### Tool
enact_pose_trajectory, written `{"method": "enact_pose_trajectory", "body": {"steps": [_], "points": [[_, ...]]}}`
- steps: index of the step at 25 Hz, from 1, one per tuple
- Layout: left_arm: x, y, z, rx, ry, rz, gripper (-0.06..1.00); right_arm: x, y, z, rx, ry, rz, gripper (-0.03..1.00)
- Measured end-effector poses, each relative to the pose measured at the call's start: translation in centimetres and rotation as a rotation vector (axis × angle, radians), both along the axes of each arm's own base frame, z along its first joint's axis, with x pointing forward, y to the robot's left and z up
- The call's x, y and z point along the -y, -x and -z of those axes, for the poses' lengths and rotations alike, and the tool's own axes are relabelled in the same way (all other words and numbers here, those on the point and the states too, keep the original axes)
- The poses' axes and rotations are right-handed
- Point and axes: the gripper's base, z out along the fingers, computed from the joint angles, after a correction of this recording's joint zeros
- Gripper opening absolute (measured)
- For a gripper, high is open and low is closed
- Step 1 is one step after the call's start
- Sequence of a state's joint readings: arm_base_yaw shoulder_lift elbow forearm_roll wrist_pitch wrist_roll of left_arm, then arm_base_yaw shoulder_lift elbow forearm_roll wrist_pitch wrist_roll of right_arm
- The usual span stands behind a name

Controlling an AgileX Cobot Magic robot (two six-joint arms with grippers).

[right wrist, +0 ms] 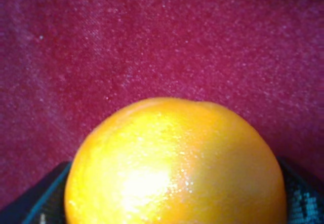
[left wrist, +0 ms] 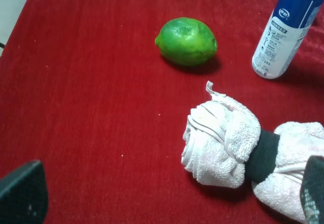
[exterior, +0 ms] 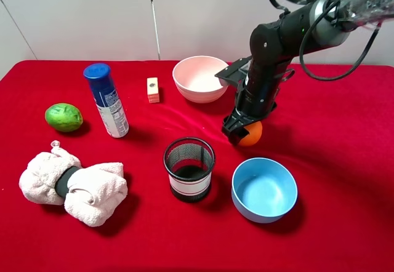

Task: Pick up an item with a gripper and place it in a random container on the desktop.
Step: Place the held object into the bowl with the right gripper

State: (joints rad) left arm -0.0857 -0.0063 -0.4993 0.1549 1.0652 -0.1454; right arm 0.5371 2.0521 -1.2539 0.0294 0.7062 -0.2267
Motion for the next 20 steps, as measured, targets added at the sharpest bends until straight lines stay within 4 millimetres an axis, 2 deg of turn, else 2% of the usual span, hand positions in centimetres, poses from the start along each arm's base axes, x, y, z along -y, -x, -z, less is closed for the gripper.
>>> {"method": "enact_pose_trajectory", "body": {"steps": [9, 20], "points": [[0.0, 0.0, 0.0, 0.0, 0.0, 0.0, 0.99, 0.5, 0.6, -3.5, 0.02, -0.01, 0.063, 0.55], [0.0, 0.0, 0.0, 0.0, 0.0, 0.0, 0.99, 1.1, 1.6, -6.5, 0.001, -0.003, 0.09, 0.55]]}}
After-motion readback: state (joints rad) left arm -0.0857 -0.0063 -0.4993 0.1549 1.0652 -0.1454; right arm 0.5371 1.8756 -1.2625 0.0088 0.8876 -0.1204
